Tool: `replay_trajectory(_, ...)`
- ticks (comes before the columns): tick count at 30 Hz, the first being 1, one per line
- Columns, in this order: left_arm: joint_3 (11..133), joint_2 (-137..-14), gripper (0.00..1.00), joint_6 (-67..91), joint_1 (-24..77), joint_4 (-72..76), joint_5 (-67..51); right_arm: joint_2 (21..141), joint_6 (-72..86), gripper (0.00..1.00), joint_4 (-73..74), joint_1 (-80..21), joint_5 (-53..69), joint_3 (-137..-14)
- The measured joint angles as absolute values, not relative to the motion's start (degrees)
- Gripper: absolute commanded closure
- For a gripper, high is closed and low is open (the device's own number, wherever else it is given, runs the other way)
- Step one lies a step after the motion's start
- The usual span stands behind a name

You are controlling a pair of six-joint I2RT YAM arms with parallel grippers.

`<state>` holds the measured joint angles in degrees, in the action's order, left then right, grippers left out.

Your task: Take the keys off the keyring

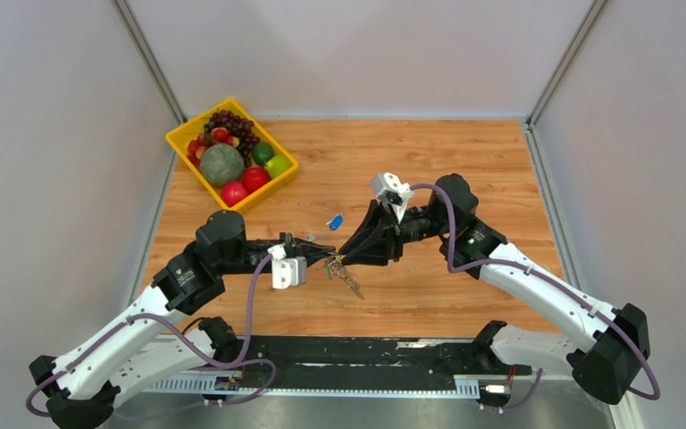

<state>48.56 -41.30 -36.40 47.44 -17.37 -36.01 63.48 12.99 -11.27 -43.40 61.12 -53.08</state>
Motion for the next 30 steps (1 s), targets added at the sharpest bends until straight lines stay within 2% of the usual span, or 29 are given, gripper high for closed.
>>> replay_trajectory(6, 49.2, -41.6, 1.00, -36.4, 47.5, -18.0, -36.2, 64.4, 12.7, 0.80, -10.7, -43.8, 61.0, -53.9)
replay_trajectory(13, 49.3, -41.6, 1.00, -36.4, 47.6, -18.3, -36.5, 64.6, 12.3, 1.00, -10.1, -44.1, 60.9, -54.1)
replay_trajectory(18, 49.3, -41.6, 0.99, -36.2, 47.6, -18.5, -36.3, 64.6, 12.3, 1.00, -10.0, -44.3, 60.5, -54.1)
replay_trajectory(29, 48.0, -40.2, 0.64, -34.2, 47.7, -16.3, -34.2, 64.1, 13.7, 1.00, -10.5, -45.5, 56.6, -54.2)
replay_trajectory(30, 47.5, -39.8, 0.64, -33.9, 47.7, -16.1, -34.0, 63.9, 14.0, 1.00, -10.7, -45.6, 56.2, -54.2)
